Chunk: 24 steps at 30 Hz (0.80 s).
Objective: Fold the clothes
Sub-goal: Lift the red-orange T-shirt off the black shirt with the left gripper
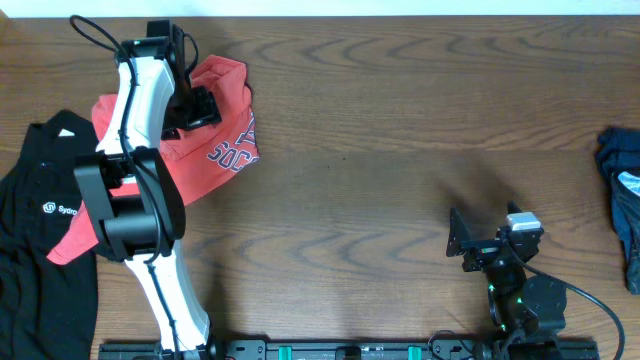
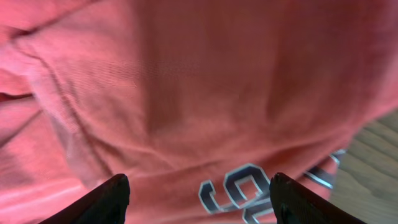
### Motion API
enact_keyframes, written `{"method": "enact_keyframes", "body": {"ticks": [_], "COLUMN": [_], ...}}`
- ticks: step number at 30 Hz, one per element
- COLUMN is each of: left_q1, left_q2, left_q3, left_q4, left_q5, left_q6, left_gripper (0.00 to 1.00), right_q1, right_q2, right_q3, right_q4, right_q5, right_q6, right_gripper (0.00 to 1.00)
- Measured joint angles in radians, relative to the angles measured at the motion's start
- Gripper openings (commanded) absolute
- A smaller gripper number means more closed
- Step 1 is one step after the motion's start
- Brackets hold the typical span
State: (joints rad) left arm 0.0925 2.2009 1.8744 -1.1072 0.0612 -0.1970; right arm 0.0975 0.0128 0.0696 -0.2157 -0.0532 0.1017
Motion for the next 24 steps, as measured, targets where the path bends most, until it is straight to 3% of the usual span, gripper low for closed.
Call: {"method": "enact_keyframes", "body": {"ticks": [5, 7, 9, 11, 12, 20, 23, 24], "left_q1": [0.006, 0.006, 0.006, 0.006, 0.006, 0.006, 0.006, 0.006], "left_q2": [0.054, 0.071, 0.083, 0.091, 0.092, 0.092, 0.092, 0.092], "left_q3": [0.000, 0.000, 0.000, 0.000, 0.000, 0.000, 0.000, 0.000], "left_q4": [0.000, 0.000, 0.001, 0.008, 0.011, 0.019, 0.033, 0.035], "left_q5": [0.015, 0.019, 0.020, 0.023, 0.023, 0.023, 0.022, 0.022], "left_q6": [0.000, 0.000, -0.003, 0.004, 0.010, 0.013, 0.013, 0.016], "left_gripper": [0.74, 0.56, 0.26, 0.09, 0.06, 0.06, 0.13, 0.06], "right_q1": [0.000, 0.000, 0.000, 0.000, 0.000, 0.000, 0.000, 0.000], "right_q2": [0.000, 0.000, 0.000, 0.000, 0.000, 0.000, 0.000, 0.000], "right_q3": [0.000, 0.000, 0.000, 0.000, 0.000, 0.000, 0.000, 0.000], "right_q4": [0.000, 0.000, 0.000, 0.000, 0.000, 0.000, 0.000, 0.000], "right_q5": [0.000, 0.000, 0.000, 0.000, 0.000, 0.000, 0.000, 0.000], "right_q6": [0.000, 0.000, 0.000, 0.000, 0.000, 0.000, 0.000, 0.000], "right_gripper": [0.99, 0.99, 0.99, 0.99, 0.99, 0.99, 0.99, 0.99]}}
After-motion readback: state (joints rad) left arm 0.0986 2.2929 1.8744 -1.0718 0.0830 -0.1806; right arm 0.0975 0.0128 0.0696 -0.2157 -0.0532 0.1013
